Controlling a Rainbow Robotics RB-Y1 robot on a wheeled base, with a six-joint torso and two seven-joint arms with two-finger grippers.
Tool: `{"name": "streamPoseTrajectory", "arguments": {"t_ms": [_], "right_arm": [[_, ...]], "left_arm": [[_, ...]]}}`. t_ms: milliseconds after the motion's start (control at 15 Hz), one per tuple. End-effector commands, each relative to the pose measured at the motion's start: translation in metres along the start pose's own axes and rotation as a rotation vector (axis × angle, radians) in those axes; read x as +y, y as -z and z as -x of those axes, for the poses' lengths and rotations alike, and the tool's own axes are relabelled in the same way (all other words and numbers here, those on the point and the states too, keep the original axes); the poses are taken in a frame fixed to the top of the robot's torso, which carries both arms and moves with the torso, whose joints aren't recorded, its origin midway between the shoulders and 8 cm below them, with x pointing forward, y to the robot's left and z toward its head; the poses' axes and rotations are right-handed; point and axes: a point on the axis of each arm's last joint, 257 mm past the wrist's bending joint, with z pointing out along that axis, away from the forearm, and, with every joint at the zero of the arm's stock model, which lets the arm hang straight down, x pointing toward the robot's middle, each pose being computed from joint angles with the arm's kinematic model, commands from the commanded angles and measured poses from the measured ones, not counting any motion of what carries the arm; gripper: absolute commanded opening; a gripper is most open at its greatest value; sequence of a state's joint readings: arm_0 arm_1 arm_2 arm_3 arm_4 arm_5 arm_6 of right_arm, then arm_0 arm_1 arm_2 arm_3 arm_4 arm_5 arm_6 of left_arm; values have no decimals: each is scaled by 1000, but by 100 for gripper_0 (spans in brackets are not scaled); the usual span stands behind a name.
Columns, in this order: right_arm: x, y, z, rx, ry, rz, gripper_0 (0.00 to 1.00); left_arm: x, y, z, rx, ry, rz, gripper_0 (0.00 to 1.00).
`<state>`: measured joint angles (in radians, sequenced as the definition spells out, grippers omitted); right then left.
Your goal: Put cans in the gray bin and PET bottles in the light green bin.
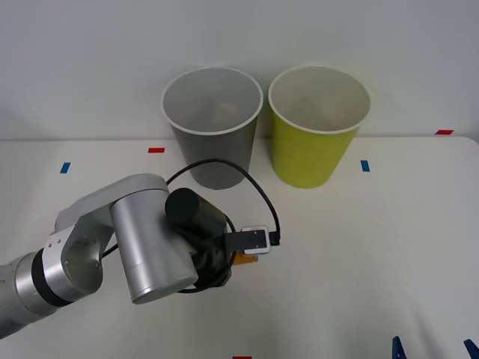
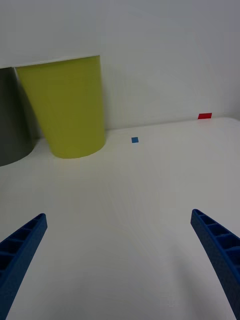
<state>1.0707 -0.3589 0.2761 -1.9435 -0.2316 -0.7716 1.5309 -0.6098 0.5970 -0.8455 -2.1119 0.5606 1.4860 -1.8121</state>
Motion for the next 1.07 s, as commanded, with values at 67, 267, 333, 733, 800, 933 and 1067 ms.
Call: {"name": "streamPoseTrajectory", "arguments": {"t_ms": [67, 267, 333, 733, 800, 933, 1067], "right_arm": [[0, 0, 0, 0, 0, 0, 100], [0, 0, 0, 0, 0, 0, 100], [0, 0, 0, 0, 0, 0, 100], [0, 0, 0, 0, 0, 0, 100], [0, 0, 0, 0, 0, 0, 100], [0, 0, 0, 0, 0, 0, 100], [0, 0, 0, 0, 0, 0, 100]], "left_arm": [[-3, 6, 14, -82, 156, 8, 0], [-7, 16, 22, -161, 291, 4, 0], [-6, 24, 25, -182, 336, 7, 0], [26, 58, 23, -354, 541, 91, 0], [36, 68, 19, -388, 553, 127, 0], [48, 88, 15, -443, 575, 181, 0], [57, 111, 15, -500, 599, 231, 0]]}}
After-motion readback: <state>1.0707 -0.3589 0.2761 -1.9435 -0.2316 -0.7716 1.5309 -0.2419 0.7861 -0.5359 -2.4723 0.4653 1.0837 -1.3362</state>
